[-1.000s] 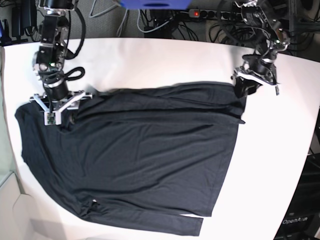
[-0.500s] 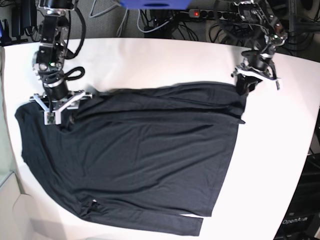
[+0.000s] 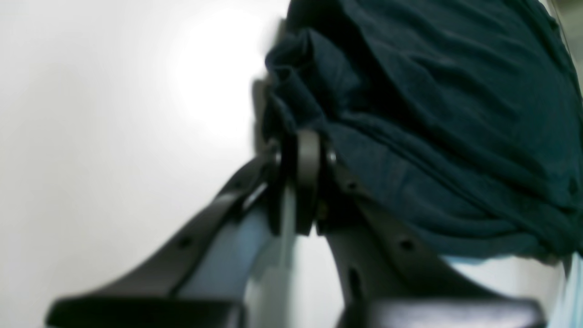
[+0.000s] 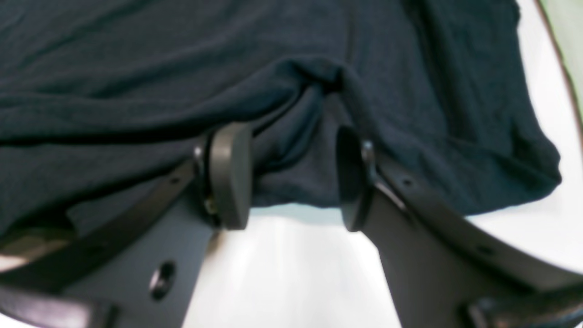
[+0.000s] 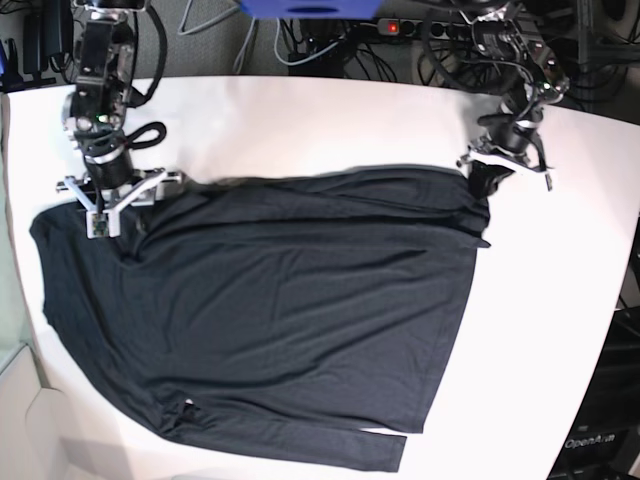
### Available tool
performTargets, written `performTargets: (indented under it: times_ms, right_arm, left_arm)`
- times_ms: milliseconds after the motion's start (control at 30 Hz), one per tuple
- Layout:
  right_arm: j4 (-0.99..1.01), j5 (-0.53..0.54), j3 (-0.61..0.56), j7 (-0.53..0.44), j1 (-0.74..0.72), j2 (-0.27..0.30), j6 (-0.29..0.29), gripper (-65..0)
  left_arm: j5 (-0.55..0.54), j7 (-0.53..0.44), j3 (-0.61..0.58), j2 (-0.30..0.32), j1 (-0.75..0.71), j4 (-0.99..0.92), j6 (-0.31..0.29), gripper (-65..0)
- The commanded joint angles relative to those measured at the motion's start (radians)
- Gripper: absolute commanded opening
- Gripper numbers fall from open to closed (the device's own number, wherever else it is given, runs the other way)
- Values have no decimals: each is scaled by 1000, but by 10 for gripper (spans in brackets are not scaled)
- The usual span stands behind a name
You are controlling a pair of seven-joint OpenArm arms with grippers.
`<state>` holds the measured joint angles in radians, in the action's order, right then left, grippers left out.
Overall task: Fold the T-shirt properly
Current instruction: 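Spread the grippers apart to stretch the shoulder edge taut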
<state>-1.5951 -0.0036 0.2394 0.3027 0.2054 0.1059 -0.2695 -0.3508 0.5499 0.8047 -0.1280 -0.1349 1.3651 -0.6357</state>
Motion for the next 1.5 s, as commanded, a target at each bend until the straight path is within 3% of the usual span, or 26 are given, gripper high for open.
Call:
performTargets:
  times_ms: [0,133,300,467,667,967,1467]
  right_arm:
    - [-21,4,2,-27,-8,12,-7,-344]
    - [-21,4,35,-20,-8,10,-1,-340]
    - [-17,4,133,-18,-19,-31,-7,-338]
    - [20,4,136,-20,-21,-28,-7,-294]
    - [35,3,145,-17,-40,-27,-1,-291]
    - [66,3,274,-17,-40,-61,-1,-290]
    - [210,9,274,-23,-90,-68,-7,-290]
  left_arm:
    - [2,3,2,4,7,14,1,-612]
    - [0,3,2,6,7,23,1,-612]
    - [0,3,2,6,7,23,1,-612]
    - [-21,3,0,14,7,23,1,-612]
    - [-24,3,2,15,7,23,1,-612]
    - [-18,3,2,15,5,23,1,-612]
    - [-24,3,2,43,4,21,1,-612]
